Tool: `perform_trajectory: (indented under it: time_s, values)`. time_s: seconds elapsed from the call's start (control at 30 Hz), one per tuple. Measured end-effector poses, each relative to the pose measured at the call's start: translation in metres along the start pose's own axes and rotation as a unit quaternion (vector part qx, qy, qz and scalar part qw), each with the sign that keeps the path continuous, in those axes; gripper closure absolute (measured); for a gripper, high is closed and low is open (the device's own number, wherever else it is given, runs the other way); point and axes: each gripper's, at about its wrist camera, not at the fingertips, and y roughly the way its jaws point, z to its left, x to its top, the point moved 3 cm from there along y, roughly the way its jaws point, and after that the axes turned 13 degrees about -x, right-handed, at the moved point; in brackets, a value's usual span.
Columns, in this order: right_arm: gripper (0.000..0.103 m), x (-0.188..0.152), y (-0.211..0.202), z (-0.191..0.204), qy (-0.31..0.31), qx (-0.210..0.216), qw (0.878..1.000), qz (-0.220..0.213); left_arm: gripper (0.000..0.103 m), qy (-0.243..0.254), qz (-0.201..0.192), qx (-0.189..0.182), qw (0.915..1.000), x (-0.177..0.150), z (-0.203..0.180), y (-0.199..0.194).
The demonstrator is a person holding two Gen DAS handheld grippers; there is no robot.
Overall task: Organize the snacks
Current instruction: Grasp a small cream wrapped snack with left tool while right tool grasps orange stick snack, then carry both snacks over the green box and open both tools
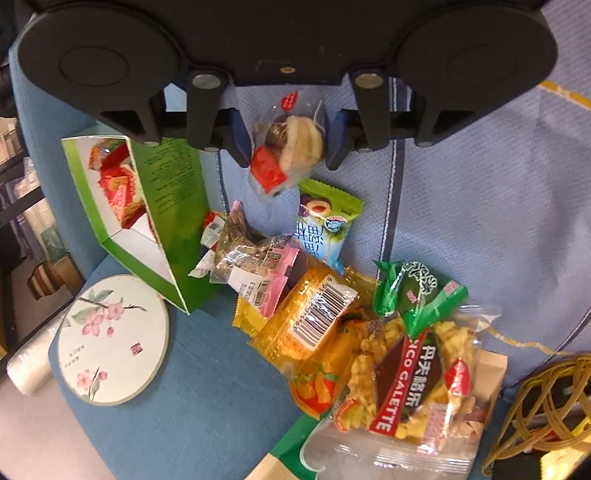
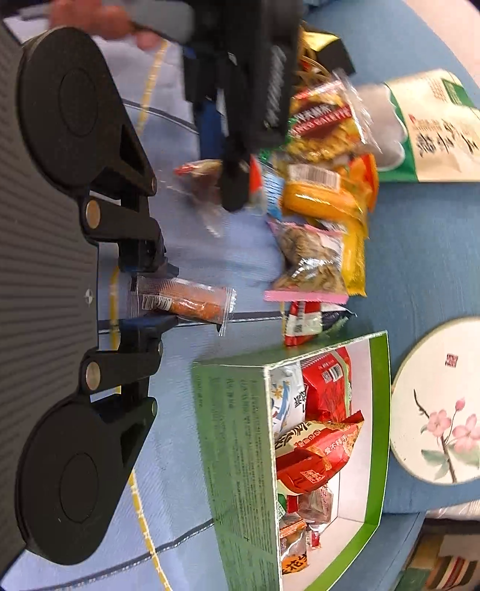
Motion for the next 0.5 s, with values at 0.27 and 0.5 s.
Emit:
perform_trajectory:
  time_s: [0.27, 0.5]
  values:
    - [0.067, 0.000, -0.009, 0.005, -0.016, 0.010, 1.000, -0.001, 0.084, 0.003, 0.002, 0.006, 1.0000, 0.004, 0.002, -0.003]
    - [0.067, 0.016, -0.026, 0.012, -0.036, 0.021, 0.999, -0.025, 0.084, -0.003, -0.029, -0.010, 0.9995, 0.007, -0.005, -0.031]
